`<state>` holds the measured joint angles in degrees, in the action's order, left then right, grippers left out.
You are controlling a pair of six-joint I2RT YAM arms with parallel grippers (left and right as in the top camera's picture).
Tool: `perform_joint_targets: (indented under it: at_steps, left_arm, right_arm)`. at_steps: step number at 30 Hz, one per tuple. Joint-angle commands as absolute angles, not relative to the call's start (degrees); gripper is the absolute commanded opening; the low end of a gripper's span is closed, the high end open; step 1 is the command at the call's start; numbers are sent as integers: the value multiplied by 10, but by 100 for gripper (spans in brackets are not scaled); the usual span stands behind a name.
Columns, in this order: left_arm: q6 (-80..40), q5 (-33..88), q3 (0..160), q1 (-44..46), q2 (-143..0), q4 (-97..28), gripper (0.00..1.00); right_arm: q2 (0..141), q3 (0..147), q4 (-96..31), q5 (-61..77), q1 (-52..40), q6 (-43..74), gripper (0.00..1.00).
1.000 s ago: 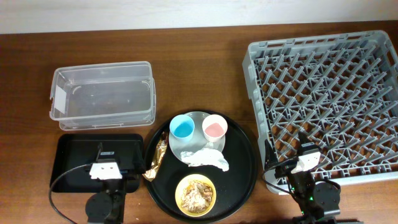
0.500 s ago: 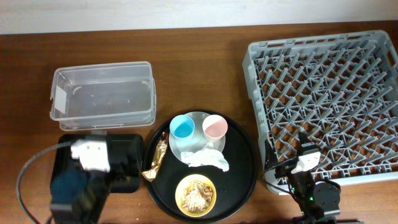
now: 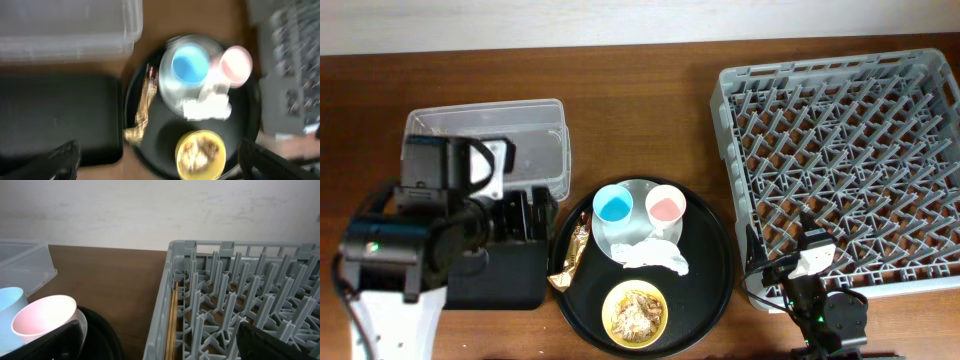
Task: Sort waste into correct bins and load items into the dishwasher rack
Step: 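Grasp the gold wrapper with the left gripper, then carry the wrapper into the clear plastic bin and release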
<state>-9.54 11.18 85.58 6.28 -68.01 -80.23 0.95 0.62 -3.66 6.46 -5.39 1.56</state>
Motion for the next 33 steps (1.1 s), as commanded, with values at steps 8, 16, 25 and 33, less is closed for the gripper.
perform_joint_targets:
  at_steps: [8, 16, 25, 33]
  left_arm:
    - [-128, 101, 649, 138, -709, -710, 22]
    - [-163, -30, 501, 255, -713, -547, 55]
    - [-163, -57, 352, 255, -715, -315, 49]
    - [-173, -54, 330, 255, -784, -244, 25]
  right_arm:
    - [7, 3, -39, 64, -52, 20, 99]
    - [7, 3, -39, 64, -52, 20, 99]
    - [7, 3, -39, 64, -52, 20, 99]
    - [7, 3, -39, 64, -52, 20, 99]
